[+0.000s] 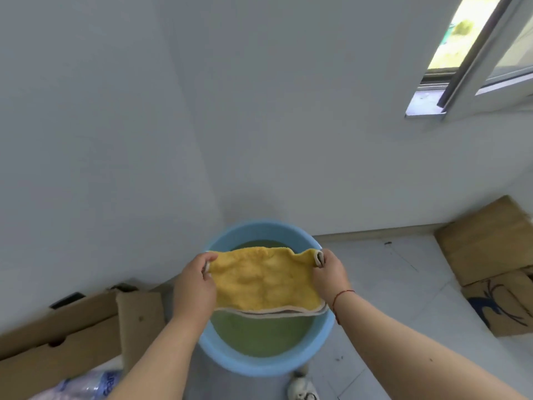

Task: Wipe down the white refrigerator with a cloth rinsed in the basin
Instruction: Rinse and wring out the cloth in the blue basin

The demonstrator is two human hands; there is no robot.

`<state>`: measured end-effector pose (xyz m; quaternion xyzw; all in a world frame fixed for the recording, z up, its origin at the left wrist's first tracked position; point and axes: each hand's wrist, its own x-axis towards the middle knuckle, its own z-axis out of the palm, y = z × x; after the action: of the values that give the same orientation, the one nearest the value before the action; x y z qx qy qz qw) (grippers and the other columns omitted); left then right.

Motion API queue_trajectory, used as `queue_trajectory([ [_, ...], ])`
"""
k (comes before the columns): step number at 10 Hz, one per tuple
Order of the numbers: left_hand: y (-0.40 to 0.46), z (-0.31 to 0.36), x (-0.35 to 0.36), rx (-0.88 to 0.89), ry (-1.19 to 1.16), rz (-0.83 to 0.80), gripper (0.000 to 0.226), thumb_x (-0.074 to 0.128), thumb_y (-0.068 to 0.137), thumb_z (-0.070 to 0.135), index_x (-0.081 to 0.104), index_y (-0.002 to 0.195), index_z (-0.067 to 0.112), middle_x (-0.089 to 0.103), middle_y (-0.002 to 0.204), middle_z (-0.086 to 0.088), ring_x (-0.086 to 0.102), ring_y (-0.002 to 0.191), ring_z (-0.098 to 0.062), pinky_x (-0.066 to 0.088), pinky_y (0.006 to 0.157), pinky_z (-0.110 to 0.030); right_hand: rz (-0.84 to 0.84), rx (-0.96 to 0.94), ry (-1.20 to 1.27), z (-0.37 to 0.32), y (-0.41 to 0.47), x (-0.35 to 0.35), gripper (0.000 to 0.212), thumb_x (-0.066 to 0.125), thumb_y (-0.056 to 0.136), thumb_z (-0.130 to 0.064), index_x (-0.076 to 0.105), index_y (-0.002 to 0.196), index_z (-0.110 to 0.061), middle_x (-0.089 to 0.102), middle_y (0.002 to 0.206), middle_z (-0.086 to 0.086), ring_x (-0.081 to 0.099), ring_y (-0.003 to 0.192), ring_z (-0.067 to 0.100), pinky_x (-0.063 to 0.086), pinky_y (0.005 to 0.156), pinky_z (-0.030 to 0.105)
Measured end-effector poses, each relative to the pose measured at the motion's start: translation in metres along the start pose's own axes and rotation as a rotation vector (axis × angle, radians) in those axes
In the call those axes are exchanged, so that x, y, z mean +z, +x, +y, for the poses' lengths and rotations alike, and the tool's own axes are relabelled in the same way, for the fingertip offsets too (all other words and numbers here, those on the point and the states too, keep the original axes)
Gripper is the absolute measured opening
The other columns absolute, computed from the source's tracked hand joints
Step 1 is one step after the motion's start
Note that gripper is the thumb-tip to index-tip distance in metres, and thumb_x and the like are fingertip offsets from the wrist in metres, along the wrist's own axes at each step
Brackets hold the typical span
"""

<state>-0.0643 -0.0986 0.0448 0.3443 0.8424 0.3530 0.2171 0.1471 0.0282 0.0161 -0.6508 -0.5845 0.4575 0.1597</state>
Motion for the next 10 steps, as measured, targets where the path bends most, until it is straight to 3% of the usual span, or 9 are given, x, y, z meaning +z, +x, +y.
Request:
queue_trajectory([
  [1,0.019,-0.032,0.020,-0.003,0.177,-0.110,0.046,0.047,0.086,-0.007,0.063,0.124,0.015,0.057,0.132,-0.007,0.054,0.120,-0.025,0.039,0.093,-0.027,0.020,-0.065,-0.323,0.011,0.027,0.015,0.029,0.035,0.083,0.000,0.050,0.095,-0.020,0.053,0.086,0.003,0.048,0.072,0.020,0.039,0.061,0.030],
  [2,0.029,-0.066,0.049,-0.030,0.514,-0.329,0.053,0.049,0.089,0.008,0.049,0.141,0.020,0.027,0.156,-0.011,0.034,0.139,-0.029,0.033,0.110,-0.033,-0.027,-0.230,-0.801,0.027,0.050,0.038,0.047,0.039,0.083,-0.003,0.042,0.126,-0.021,0.048,0.119,0.004,0.048,0.107,0.026,0.043,0.078,0.032],
  [3,0.037,-0.084,0.085,0.000,0.703,-0.554,0.061,0.046,0.097,0.027,0.022,0.153,0.030,-0.004,0.164,-0.006,0.000,0.149,-0.034,0.017,0.121,-0.042,-0.286,-0.399,-1.049,0.051,0.071,0.077,0.064,0.045,0.090,-0.015,0.022,0.147,-0.030,0.022,0.153,0.009,0.021,0.140,0.030,0.028,0.111,0.044],
  [4,0.047,-0.096,0.123,-0.012,0.816,-0.759,0.068,0.036,0.099,0.050,-0.003,0.154,0.040,-0.023,0.161,-0.004,-0.023,0.146,-0.037,-0.005,0.119,-0.054,-0.502,-0.489,-1.293,0.070,0.098,0.111,0.068,0.037,0.099,-0.044,-0.008,0.149,-0.042,-0.016,0.160,0.004,-0.017,0.145,0.034,-0.009,0.110,0.067],
  [5,0.053,-0.120,0.147,-0.082,0.905,-0.853,0.074,0.028,0.097,0.059,-0.022,0.149,0.041,-0.032,0.157,-0.001,-0.028,0.144,-0.036,-0.007,0.116,-0.060,-0.580,-0.455,-1.375,0.083,0.120,0.124,0.068,0.032,0.099,-0.050,-0.018,0.145,-0.047,-0.016,0.160,0.002,-0.016,0.145,0.035,-0.010,0.107,0.070],
  [6,0.060,-0.132,0.158,-0.196,0.784,-0.918,0.075,0.031,0.095,0.062,-0.018,0.150,0.043,-0.027,0.159,0.004,-0.018,0.148,-0.034,0.000,0.118,-0.057,-0.598,-0.322,-1.305,0.088,0.132,0.134,0.077,0.047,0.097,-0.030,-0.010,0.145,-0.051,-0.004,0.159,0.001,0.001,0.143,0.038,0.023,0.108,0.062],
  [8,0.072,-0.118,0.159,-0.794,-0.352,-0.513,0.074,0.053,0.073,0.071,0.043,0.141,0.043,0.050,0.145,0.002,0.045,0.133,-0.025,0.033,0.112,-0.047,-0.537,0.167,-0.498,0.055,0.116,0.160,0.035,0.045,0.097,-0.019,0.053,0.129,-0.027,0.047,0.139,0.008,0.046,0.128,0.031,0.044,0.096,0.032],
  [9,0.081,-0.100,0.144,-1.058,-0.945,-0.598,0.052,0.049,0.092,0.061,0.067,0.117,0.019,0.070,0.116,-0.014,0.065,0.107,-0.034,0.049,0.094,-0.053,-0.528,0.004,-0.339,0.023,0.082,0.154,0.032,0.051,0.086,-0.009,0.056,0.082,-0.040,0.049,0.122,0.001,0.061,0.100,0.030,0.053,0.055,0.029],
  [10,0.085,-0.084,0.136,-1.011,-1.183,-0.598,0.054,0.084,0.067,0.050,0.063,0.089,0.005,0.068,0.081,-0.016,0.068,0.073,-0.024,0.055,0.066,-0.034,-0.462,-0.313,-0.167,-0.012,0.033,0.145,0.013,0.053,0.072,-0.022,0.049,0.080,-0.032,0.053,0.101,-0.002,0.058,0.090,0.021,0.049,0.072,0.028],
])
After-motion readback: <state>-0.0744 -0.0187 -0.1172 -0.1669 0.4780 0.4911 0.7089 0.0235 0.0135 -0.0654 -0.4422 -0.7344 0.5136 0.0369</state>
